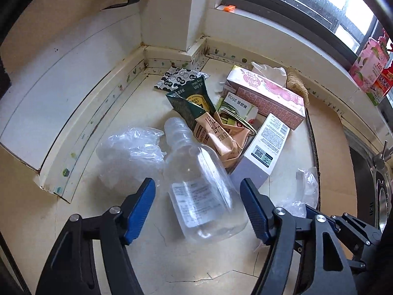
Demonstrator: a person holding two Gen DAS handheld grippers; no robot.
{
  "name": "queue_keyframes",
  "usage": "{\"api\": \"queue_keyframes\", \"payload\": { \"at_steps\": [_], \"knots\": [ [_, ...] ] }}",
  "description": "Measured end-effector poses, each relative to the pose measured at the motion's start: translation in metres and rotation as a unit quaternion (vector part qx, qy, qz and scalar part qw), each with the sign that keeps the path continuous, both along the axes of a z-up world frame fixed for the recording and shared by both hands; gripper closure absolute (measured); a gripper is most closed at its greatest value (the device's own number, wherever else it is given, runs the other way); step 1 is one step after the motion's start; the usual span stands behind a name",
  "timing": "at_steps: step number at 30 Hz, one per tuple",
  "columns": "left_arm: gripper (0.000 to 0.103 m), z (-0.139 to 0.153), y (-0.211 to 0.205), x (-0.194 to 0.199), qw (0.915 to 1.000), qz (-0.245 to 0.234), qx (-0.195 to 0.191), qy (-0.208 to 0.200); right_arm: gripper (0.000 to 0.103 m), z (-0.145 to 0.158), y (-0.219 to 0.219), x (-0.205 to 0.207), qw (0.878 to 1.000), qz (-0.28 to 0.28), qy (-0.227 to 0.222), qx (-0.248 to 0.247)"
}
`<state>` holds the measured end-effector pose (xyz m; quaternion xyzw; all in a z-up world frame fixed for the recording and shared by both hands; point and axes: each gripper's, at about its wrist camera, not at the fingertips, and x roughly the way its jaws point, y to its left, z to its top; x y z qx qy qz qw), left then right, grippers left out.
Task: Collect trash
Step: 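Grasp the clear plastic bottle with left tool while right tool grasps plastic bag, then carry the plastic bottle and plastic bag down over the floor bin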
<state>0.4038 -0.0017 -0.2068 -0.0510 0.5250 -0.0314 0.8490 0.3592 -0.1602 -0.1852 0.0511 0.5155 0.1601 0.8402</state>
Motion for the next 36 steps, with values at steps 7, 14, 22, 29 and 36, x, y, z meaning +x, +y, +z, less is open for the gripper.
{"api": "queue_keyframes", "payload": {
  "at_steps": [7,14,22,29,36],
  "knots": [
    [0.048,-0.005,0.004,0.001,1.0000,-0.002,-0.006,-0.002,0.074,0.001,0.003,-0.004,1.000,0.000,-0.005,-0.002],
    [0.050,0.002,0.007,-0.009,1.0000,-0.001,0.002,-0.004,0.080,0.004,-0.001,-0.009,1.000,-0.007,-0.007,0.001],
    [0.050,0.044,-0.001,-0.041,0.9991,-0.028,0.010,-0.030,0.080,0.036,-0.003,-0.026,0.999,0.001,-0.033,0.000],
    [0.051,0.094,-0.007,-0.081,0.9972,-0.048,0.002,-0.057,0.080,0.081,-0.009,-0.052,0.998,0.008,-0.066,0.008],
    [0.051,0.141,-0.006,-0.135,0.9948,-0.066,-0.014,-0.077,0.080,0.122,-0.020,-0.092,0.996,0.012,-0.091,0.020]
  ]
}}
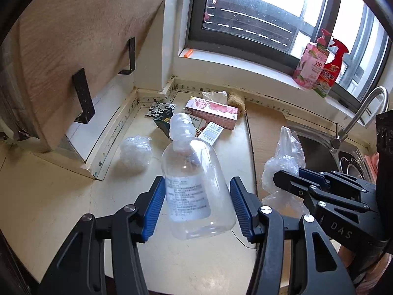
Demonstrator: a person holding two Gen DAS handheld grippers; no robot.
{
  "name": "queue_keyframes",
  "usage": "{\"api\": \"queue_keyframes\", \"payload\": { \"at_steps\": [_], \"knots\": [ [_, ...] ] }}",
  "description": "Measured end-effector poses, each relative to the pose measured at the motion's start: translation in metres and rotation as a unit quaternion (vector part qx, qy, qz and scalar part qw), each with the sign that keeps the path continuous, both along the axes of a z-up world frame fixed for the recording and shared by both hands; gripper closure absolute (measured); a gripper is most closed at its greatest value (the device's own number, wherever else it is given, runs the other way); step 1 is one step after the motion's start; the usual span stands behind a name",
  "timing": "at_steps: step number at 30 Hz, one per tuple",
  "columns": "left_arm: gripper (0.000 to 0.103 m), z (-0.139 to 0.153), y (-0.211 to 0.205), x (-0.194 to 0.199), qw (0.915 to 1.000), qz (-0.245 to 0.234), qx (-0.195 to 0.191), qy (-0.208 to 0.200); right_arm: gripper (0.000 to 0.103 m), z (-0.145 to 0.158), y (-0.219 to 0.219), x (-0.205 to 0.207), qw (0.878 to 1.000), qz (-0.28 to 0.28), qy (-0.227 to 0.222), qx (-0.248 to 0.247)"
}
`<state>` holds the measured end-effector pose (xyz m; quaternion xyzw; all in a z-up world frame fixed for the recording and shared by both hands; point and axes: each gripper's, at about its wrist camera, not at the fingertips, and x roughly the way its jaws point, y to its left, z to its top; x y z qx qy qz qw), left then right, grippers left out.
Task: Collect trash
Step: 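Carry the plastic bottle and plastic bag down over the floor bin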
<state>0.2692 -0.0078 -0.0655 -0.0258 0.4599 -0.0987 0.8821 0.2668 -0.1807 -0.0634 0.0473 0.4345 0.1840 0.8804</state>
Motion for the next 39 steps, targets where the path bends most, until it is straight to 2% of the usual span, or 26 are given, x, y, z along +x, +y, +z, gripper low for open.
{"api": "queue_keyframes", "payload": {
  "at_steps": [11,20,26,30,35,39],
  "knots": [
    [0.051,0.051,0.010,-0.096,0.9995,-0.022,-0.015,-0.019,0.080,0.063,-0.006,-0.088,0.998,0.026,-0.047,0.018],
    [0.050,0.051,0.021,-0.166,0.9987,-0.023,-0.044,-0.011,0.080,0.077,-0.003,-0.156,0.996,0.067,-0.051,0.017],
    [0.050,0.035,0.026,-0.204,0.9979,-0.028,-0.059,0.005,0.080,0.062,0.005,-0.197,0.993,0.101,-0.035,0.052],
    [0.050,0.015,0.028,-0.228,0.9985,-0.025,-0.048,0.007,0.080,0.041,0.012,-0.218,0.991,0.113,-0.033,0.065],
    [0.050,-0.028,0.037,-0.250,0.9980,-0.019,-0.055,0.023,0.080,-0.002,0.023,-0.234,0.989,0.124,-0.015,0.081],
    [0.050,-0.067,0.047,-0.268,0.9990,-0.008,-0.042,0.015,0.080,-0.044,0.038,-0.245,0.990,0.125,-0.008,0.057]
  ]
}}
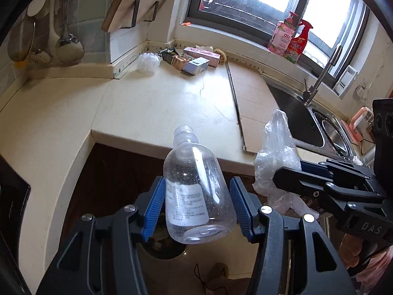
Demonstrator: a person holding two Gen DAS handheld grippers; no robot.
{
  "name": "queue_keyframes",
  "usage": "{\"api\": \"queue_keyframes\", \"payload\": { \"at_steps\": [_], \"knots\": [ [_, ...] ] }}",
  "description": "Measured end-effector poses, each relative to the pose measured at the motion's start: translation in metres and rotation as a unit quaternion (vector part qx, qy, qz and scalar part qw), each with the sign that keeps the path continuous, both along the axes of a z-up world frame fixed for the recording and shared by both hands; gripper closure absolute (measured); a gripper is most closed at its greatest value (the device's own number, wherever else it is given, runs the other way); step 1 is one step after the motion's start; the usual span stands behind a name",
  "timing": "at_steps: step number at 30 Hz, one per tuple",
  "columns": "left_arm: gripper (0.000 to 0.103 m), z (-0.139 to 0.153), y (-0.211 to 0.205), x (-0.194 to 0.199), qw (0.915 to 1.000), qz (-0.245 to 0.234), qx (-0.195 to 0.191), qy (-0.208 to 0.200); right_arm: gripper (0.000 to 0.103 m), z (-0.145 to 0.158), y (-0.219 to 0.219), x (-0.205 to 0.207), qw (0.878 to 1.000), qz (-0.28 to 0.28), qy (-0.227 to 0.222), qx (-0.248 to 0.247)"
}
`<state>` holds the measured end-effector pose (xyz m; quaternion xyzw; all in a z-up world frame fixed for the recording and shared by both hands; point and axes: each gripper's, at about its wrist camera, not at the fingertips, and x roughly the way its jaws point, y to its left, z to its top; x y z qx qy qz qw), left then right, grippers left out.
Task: Collect trash
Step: 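Carry the plastic bottle and plastic bag down over the floor bin, then open left tool to drop the bottle while right tool drops the bag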
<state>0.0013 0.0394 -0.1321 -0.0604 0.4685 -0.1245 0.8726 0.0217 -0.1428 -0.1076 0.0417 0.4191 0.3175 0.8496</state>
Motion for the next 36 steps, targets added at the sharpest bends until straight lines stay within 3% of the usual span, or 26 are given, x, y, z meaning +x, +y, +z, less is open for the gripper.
{"api": "queue_keyframes", "payload": {
  "at_steps": [3,9,15,21,28,30,31,33,36],
  "knots": [
    [0.050,-0.038,0.007,-0.011,0.9999,0.003,-0.002,0.011,0.080,-0.042,0.009,-0.005,1.000,0.006,0.023,-0.002],
    [0.050,-0.132,0.015,-0.022,0.9989,0.002,0.024,0.040,0.080,-0.138,0.034,-0.009,0.997,0.014,0.047,-0.054],
    [0.050,-0.223,0.036,-0.024,0.9968,0.019,0.020,0.075,0.079,-0.228,0.051,-0.008,0.994,0.022,0.084,-0.067],
    [0.050,-0.294,0.047,-0.026,0.9947,0.019,0.030,0.097,0.078,-0.307,0.065,-0.005,0.988,0.036,0.124,-0.084],
    [0.048,-0.360,0.047,-0.027,0.9907,0.007,0.044,0.128,0.071,-0.374,0.078,0.003,0.983,0.051,0.153,-0.089],
    [0.040,-0.378,0.049,-0.024,0.9887,0.007,0.047,0.142,0.068,-0.394,0.079,0.009,0.980,0.049,0.166,-0.098],
    [0.030,-0.387,0.051,-0.023,0.9881,0.008,0.046,0.146,0.067,-0.403,0.079,0.012,0.979,0.046,0.170,-0.104],
    [0.028,-0.397,0.052,-0.021,0.9875,0.017,0.050,0.148,0.058,-0.417,0.080,0.016,0.977,0.039,0.173,-0.118],
    [0.028,-0.406,0.057,-0.018,0.9869,0.025,0.052,0.151,0.052,-0.426,0.081,0.017,0.976,0.036,0.175,-0.122]
  ]
}}
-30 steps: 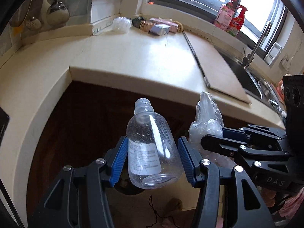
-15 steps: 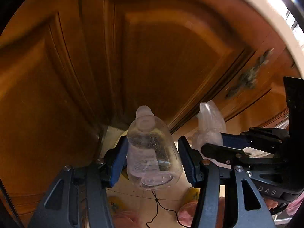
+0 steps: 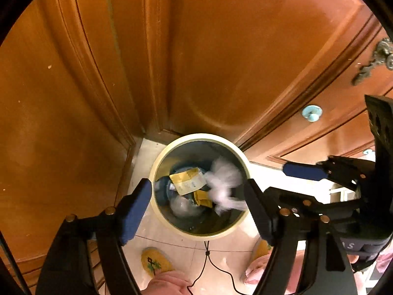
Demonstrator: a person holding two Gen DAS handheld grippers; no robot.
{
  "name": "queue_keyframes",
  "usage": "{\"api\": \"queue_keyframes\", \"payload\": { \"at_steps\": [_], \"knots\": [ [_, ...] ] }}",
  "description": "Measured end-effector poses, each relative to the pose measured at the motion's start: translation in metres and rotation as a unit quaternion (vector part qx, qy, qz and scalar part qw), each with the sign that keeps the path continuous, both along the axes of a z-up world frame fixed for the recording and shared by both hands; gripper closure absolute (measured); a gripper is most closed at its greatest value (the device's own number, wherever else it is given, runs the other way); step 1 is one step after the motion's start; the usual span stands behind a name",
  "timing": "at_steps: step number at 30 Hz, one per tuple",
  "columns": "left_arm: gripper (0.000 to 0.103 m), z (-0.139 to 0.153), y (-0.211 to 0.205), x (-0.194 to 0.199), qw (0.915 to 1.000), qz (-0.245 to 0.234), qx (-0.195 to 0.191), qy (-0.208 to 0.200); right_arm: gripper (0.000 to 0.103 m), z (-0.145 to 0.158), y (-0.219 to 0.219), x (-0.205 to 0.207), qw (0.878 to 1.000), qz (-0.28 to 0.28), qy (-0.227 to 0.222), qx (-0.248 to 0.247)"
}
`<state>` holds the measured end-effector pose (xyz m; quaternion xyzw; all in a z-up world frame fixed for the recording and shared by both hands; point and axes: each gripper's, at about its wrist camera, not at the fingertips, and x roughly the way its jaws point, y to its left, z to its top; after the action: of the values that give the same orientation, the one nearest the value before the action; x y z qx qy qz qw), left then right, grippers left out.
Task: Collect trash
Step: 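Open left tool to drop the bottle while right tool drops the bag, then raise both open tools back to the counter trash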
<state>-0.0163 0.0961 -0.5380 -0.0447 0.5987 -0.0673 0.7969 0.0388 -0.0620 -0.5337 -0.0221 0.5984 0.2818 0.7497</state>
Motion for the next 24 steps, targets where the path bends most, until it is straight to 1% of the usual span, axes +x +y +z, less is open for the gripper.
{"api": "queue_keyframes", "payload": {
  "at_steps": [2,5,7,10,12,14,16,17,19,22,24],
  "knots": [
    [0.028,-0.004,0.006,0.002,1.0000,0.008,0.000,-0.005,0.051,-0.001,-0.002,-0.001,1.000,-0.005,0.001,0.003],
    [0.028,0.003,0.011,-0.002,0.9996,0.020,-0.002,-0.019,0.051,0.002,-0.004,-0.009,1.000,-0.010,-0.004,0.002],
    [0.028,0.004,0.012,-0.001,0.9991,0.029,0.006,-0.031,0.051,0.008,-0.007,-0.011,1.000,-0.017,-0.005,0.005],
    [0.028,0.014,0.013,-0.003,0.9989,0.035,0.008,-0.030,0.051,0.018,-0.011,-0.013,0.999,-0.027,-0.012,0.017],
    [0.028,0.024,0.013,-0.003,0.9990,0.034,0.004,-0.030,0.051,0.028,-0.016,-0.017,0.999,-0.027,-0.023,0.015],
    [0.028,0.039,0.014,-0.003,0.9991,0.031,-0.004,-0.028,0.051,0.042,-0.015,-0.018,0.999,-0.027,-0.027,0.013],
    [0.028,0.057,0.014,-0.002,0.9995,0.020,-0.015,-0.019,0.051,0.060,-0.018,-0.020,0.999,-0.032,-0.024,0.017],
    [0.029,0.066,0.013,-0.003,0.9996,0.014,-0.017,-0.015,0.051,0.067,-0.019,-0.019,0.999,-0.034,-0.025,0.018],
    [0.032,0.085,0.008,-0.003,0.9998,0.000,-0.011,-0.015,0.051,0.089,-0.021,-0.021,0.999,-0.037,-0.032,0.020],
    [0.033,0.121,0.001,-0.004,0.9994,-0.014,0.007,-0.032,0.051,0.122,-0.026,-0.027,0.998,-0.039,-0.045,0.025],
    [0.033,0.145,-0.002,-0.003,0.9991,-0.015,0.005,-0.039,0.051,0.141,-0.025,-0.027,0.998,-0.041,-0.048,0.025]
  ]
}}
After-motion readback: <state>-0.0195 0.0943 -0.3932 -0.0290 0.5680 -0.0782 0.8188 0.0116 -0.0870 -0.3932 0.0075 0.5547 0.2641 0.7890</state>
